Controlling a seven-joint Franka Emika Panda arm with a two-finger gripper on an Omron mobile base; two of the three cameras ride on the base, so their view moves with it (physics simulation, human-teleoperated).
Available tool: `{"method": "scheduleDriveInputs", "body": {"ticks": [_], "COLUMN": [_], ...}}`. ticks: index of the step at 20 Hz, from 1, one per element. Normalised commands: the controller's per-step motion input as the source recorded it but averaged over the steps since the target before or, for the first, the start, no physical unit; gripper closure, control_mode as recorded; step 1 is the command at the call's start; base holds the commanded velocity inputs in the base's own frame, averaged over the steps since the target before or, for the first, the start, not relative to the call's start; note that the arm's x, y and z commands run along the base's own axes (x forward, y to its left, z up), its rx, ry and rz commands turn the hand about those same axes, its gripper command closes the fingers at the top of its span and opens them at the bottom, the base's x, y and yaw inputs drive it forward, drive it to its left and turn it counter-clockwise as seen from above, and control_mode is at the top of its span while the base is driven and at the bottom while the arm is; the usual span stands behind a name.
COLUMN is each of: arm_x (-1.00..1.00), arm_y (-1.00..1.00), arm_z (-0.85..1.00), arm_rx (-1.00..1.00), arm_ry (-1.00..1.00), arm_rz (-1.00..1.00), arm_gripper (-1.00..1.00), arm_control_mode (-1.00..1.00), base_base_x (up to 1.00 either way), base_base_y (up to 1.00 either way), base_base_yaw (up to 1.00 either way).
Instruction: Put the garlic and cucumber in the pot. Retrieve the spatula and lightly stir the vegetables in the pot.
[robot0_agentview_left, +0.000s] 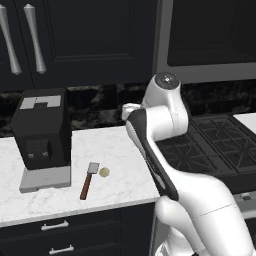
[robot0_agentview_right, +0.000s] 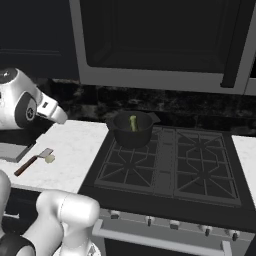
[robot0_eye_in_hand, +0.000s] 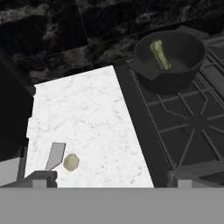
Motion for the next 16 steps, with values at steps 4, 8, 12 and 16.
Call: {"method": "scheduleDriveInputs", "body": {"ticks": [4, 8, 12, 16], "arm_x": [-0.03, 0.00, -0.03, -0.02], "arm_y": [0.20, 0.16, 0.58, 0.51], "arm_z": [-1.00, -1.00, -0.92, -0.73], "arm_rx": [0.00, 0.00, 0.00, 0.00], "arm_ry": [0.40, 0.38, 0.18, 0.05], "arm_rz": [0.00, 0.04, 0.10, 0.09], "arm_gripper": [-1.00, -1.00, -1.00, -1.00], "arm_control_mode": [-1.00, -1.00, -1.00, -1.00], "base_base_x": [0.00, 0.00, 0.00, 0.00], "base_base_y": [0.00, 0.00, 0.00, 0.00], "base_base_yaw": [0.00, 0.00, 0.00, 0.00]}}
